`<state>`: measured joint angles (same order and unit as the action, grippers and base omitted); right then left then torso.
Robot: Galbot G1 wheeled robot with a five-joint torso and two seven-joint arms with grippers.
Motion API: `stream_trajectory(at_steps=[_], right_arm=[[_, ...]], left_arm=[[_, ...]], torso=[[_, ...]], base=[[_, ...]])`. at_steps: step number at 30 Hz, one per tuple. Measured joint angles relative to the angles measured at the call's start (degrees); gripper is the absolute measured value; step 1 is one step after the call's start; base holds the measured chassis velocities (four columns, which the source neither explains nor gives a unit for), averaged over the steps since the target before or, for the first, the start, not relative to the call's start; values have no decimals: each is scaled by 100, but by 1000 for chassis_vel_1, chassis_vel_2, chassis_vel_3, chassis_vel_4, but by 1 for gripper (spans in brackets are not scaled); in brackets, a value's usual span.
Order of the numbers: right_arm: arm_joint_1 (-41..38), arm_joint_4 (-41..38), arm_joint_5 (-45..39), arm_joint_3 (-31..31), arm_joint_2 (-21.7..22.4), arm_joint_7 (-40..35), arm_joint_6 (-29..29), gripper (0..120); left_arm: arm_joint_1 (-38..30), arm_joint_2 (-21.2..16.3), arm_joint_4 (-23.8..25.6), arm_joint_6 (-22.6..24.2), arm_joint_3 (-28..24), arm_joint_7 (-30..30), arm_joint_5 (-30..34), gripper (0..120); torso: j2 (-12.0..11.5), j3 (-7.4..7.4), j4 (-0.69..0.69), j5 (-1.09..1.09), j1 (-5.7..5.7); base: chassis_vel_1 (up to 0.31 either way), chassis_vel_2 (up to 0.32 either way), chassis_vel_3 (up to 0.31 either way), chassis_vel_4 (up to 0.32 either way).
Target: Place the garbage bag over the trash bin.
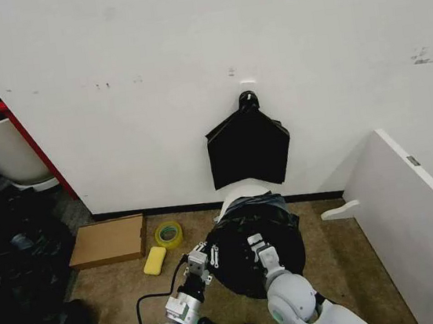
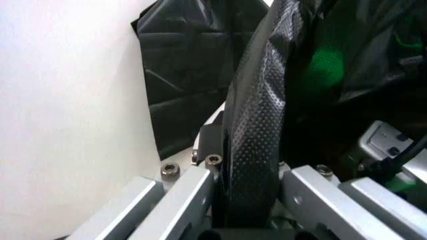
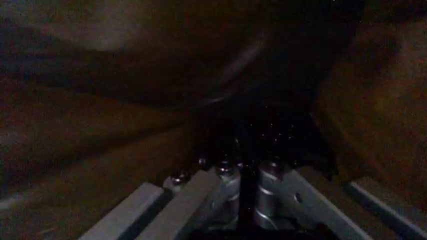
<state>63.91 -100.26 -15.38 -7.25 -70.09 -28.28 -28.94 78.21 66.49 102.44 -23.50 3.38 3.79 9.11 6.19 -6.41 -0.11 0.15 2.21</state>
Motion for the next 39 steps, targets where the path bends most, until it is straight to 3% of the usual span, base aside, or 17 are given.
stream_trajectory(at_steps=[6, 13, 29, 39], right_arm=[[-15, 362, 529, 83, -18, 97, 463, 0], [-75, 777, 789, 172, -160, 239, 1446, 0], [291, -77, 864, -58, 24, 295, 1832, 0], [-191, 1031, 2000, 183, -353, 341, 2244, 0]], left_arm=[[19, 11, 30, 29, 1, 4, 41, 0], [69, 8, 128, 116, 11, 6, 154, 0], [9, 29, -65, 158, 25, 37, 260, 0], [112, 7, 70, 67, -10, -76, 161, 0]], torso=[[0, 0, 0, 0, 0], [0, 0, 0, 0, 0], [0, 0, 0, 0, 0], [0, 0, 0, 1, 0]], base=[[0, 0, 0, 0], [0, 0, 0, 0], [0, 0, 0, 0], [0, 0, 0, 0]])
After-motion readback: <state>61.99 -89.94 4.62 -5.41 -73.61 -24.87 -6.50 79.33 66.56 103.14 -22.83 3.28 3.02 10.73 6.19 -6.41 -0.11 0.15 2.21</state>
